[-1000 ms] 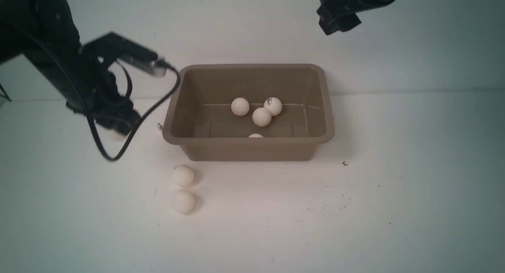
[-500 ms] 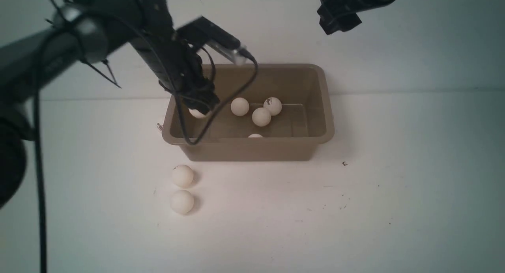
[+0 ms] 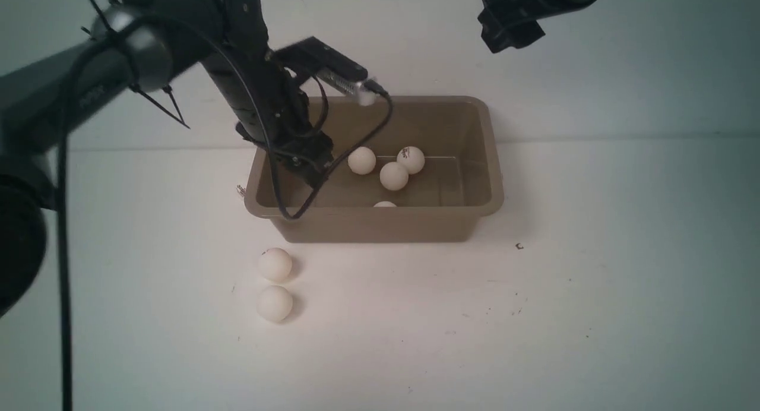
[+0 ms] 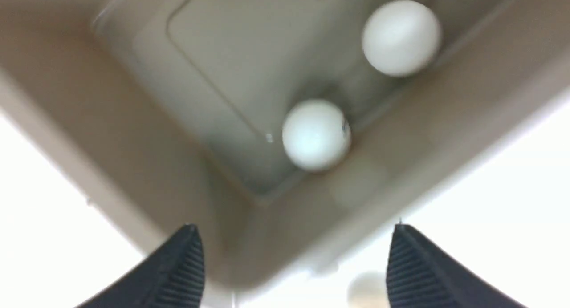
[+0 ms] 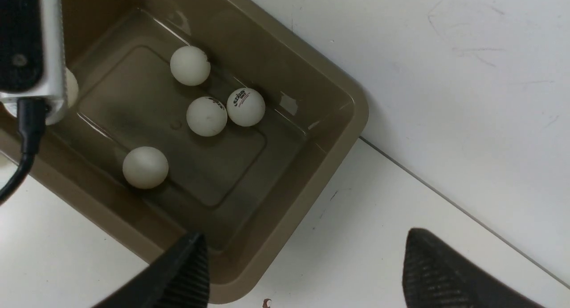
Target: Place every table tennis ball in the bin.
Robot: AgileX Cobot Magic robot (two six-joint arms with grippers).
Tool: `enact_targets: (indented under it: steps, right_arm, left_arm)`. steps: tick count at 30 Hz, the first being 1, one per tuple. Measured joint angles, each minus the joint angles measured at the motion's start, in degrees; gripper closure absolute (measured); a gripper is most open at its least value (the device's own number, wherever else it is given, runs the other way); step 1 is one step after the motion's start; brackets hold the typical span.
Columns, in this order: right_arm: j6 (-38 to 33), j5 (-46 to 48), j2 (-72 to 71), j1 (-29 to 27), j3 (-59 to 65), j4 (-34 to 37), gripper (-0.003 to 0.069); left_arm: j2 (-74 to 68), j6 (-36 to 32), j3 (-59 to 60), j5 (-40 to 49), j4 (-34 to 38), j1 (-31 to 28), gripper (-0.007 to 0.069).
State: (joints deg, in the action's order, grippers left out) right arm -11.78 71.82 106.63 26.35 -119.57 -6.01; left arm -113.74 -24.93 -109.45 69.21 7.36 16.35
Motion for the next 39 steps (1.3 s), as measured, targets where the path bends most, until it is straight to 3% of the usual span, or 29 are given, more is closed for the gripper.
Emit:
enact_targets:
  steps: [6,12,19,26,33,39]
  right_arm:
    - [0.0,-0.1,0.0,0.0,0.0,-1.0,0.0130]
    - [0.0,-0.1,0.0,0.0,0.0,-1.2,0.0130]
    - [0.2,0.0,0.0,0.0,0.0,-1.1,0.0130]
    - [0.2,0.1,0.0,0.0,0.0,-1.1,0.0130]
    - [0.2,0.2,0.0,0.0,0.0,-0.1,0.0144]
    - [0.2,0.2,0.0,0.0,0.0,0.3,0.0156]
  left_arm:
    - [10.2,4.3,5.5,1.1,0.0,0.2,0.0217]
    - [20.2,8.9,24.7,0.6,0.7,1.4,0.0220]
    - [24.3,14.6,42.2,-15.3,2.2,2.0,0.0220]
    - [22.0,15.1,47.0,-21.2,3.6,2.0,0.0214]
    - [16.6,14.6,47.5,-26.1,4.3,2.0,0.0137]
    - [14.1,14.6,47.5,-31.4,3.2,2.0,0.0122]
